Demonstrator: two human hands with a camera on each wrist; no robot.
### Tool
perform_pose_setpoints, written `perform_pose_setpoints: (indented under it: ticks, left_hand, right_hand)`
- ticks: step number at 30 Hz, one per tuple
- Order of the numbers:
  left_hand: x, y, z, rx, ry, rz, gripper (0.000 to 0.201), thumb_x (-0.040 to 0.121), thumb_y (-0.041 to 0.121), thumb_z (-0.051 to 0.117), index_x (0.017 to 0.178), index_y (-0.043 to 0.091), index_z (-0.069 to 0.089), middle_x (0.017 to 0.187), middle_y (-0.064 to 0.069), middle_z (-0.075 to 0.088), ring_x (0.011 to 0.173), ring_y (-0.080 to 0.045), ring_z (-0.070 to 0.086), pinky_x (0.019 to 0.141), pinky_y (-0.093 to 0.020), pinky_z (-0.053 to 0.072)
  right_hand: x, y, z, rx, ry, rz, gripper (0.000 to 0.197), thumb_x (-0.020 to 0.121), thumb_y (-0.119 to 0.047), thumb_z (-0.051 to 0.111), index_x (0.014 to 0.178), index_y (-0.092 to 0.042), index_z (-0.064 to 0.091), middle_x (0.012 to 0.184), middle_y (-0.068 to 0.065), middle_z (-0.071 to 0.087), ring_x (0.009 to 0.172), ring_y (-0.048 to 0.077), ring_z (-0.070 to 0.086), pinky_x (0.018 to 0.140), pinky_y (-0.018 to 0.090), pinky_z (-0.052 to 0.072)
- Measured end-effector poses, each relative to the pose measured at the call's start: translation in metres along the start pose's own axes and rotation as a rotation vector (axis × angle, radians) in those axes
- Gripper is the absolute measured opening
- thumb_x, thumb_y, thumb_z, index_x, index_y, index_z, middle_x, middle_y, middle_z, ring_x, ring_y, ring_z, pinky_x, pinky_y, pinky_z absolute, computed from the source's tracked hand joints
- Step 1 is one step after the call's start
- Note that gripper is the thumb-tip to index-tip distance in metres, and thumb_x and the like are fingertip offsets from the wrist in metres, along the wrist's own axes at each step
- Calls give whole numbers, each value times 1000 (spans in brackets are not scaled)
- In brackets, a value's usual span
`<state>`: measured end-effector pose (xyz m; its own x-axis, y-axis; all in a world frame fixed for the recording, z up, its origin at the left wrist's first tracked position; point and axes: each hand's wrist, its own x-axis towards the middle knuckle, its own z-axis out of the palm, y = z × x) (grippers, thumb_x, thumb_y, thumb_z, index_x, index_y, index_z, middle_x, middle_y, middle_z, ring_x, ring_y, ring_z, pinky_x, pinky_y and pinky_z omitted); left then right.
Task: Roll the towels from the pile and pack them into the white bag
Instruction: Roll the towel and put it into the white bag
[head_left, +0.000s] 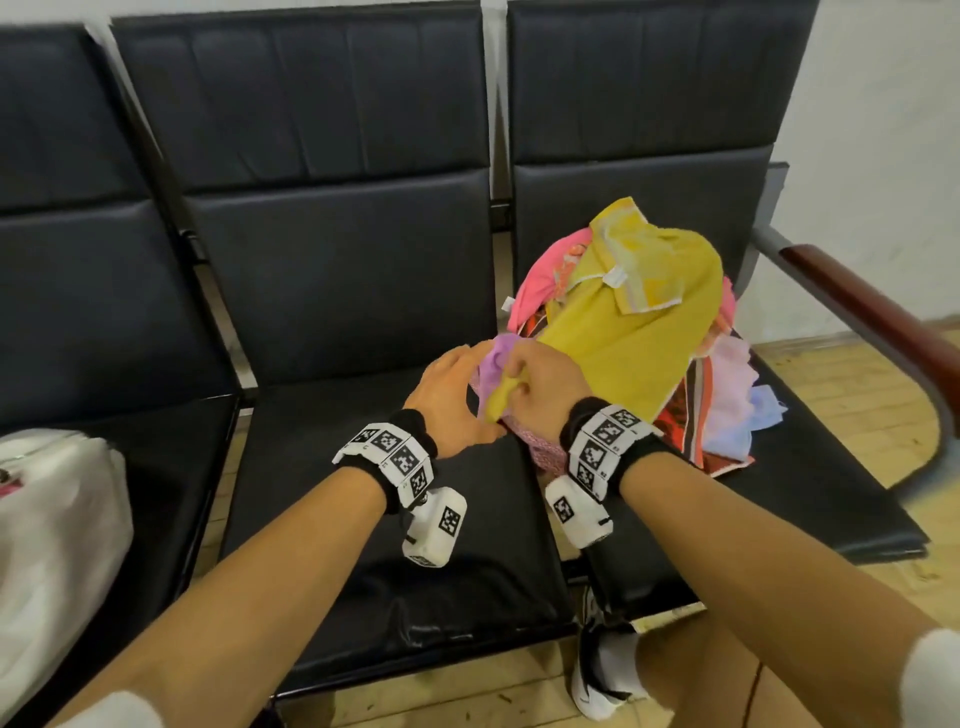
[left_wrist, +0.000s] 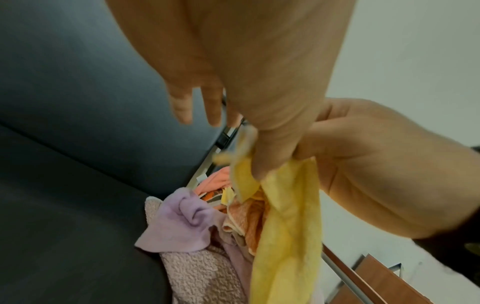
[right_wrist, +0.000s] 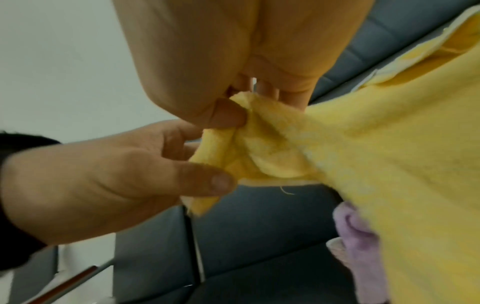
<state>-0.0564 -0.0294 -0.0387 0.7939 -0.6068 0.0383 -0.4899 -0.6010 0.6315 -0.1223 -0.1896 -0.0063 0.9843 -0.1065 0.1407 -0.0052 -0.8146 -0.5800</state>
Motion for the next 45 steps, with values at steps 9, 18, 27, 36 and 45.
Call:
perform_pose_setpoints:
  ticks: [9,18,27,36,45]
  left_hand:
    - [-59,-14,-76,-104,146,65,11,92,13,61,89,21,55,77,3,58,67,-9,54,63,-34,46]
    - [-114,-39,-145,-262,455,-20,28,91,31,45,85,5,53,74,-10,50,67,-17,45,62,-39,40]
    - [-148,-55,-186,-169,688,-133,22,106,28,37,87,20,45,74,-4,52,66,-14,48,58,-28,38]
    - [-162,-86,-204,-248,844,-241,27,96,18,45,70,8,45,68,-2,43,63,-16,40,59,-34,35]
    - [-159,-103,-195,-289,790,-301,11,89,10,61,87,18,54,68,3,53,60,-13,50,60,-29,42]
  right_hand:
    - [5,-90,17,87,-63,-258,14,82,-3,52,83,-17,49,80,-4,47,70,13,45,64,27,35]
    - [10,-149,47,-288,-175,-279,45,76,-58,69,100,-30,42,100,-11,40,81,13,52,66,34,45]
    - [6,-172,71,-28,-194,-255,41,79,-22,66,111,-29,42,110,-7,40,89,18,52,72,35,46]
    - [13,-151,75,-44,-167,-127,14,97,-35,55,96,-22,61,89,-2,64,85,21,60,72,34,47]
    - [18,-146,55,230,2,-197,17,101,-33,50,92,-23,60,83,-3,63,81,17,60,72,32,45]
